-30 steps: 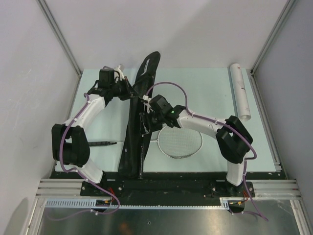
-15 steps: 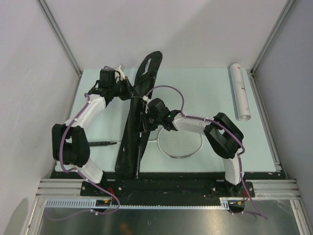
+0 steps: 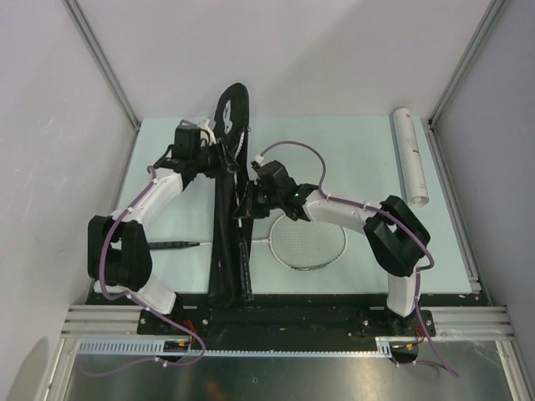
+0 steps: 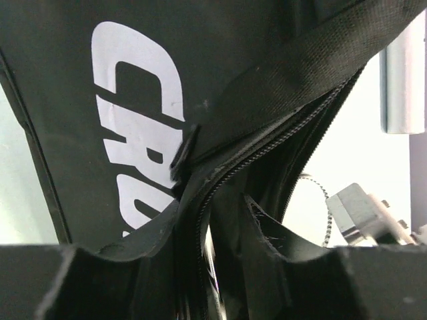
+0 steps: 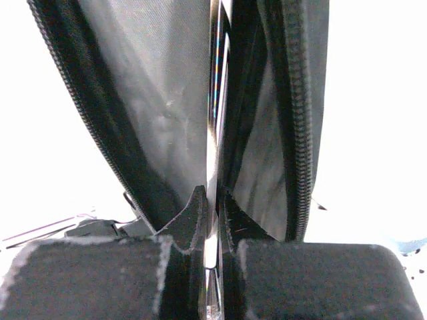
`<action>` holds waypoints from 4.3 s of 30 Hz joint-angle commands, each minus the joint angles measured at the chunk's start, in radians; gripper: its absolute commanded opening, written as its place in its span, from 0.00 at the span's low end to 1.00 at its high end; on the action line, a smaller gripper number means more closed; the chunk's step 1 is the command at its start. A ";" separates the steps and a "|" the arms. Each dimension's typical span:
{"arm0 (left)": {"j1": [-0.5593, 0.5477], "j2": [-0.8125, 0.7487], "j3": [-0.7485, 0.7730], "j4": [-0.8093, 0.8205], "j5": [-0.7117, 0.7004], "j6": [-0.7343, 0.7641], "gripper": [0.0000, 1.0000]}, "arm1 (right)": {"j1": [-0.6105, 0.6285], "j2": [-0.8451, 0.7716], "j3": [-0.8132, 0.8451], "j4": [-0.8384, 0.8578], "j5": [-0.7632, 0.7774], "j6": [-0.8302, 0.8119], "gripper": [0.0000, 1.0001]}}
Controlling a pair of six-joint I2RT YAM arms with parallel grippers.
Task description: Pack up the badminton gear
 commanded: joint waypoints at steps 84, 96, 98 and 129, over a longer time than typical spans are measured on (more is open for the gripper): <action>0.050 -0.495 -0.382 0.036 0.266 -0.086 0.00 | -0.025 -0.110 0.178 -0.283 0.055 -0.290 0.62; 0.074 -0.501 -0.311 0.037 0.075 -0.125 0.00 | -0.112 -0.452 -0.080 -0.314 0.371 -0.097 0.75; 0.076 -0.504 -0.282 0.035 0.015 -0.126 0.00 | -0.146 -0.487 -0.170 -0.323 0.409 0.044 0.75; 0.165 -0.635 -0.227 0.037 -0.193 -0.059 0.01 | 0.188 -0.020 -0.507 0.425 0.621 1.028 0.46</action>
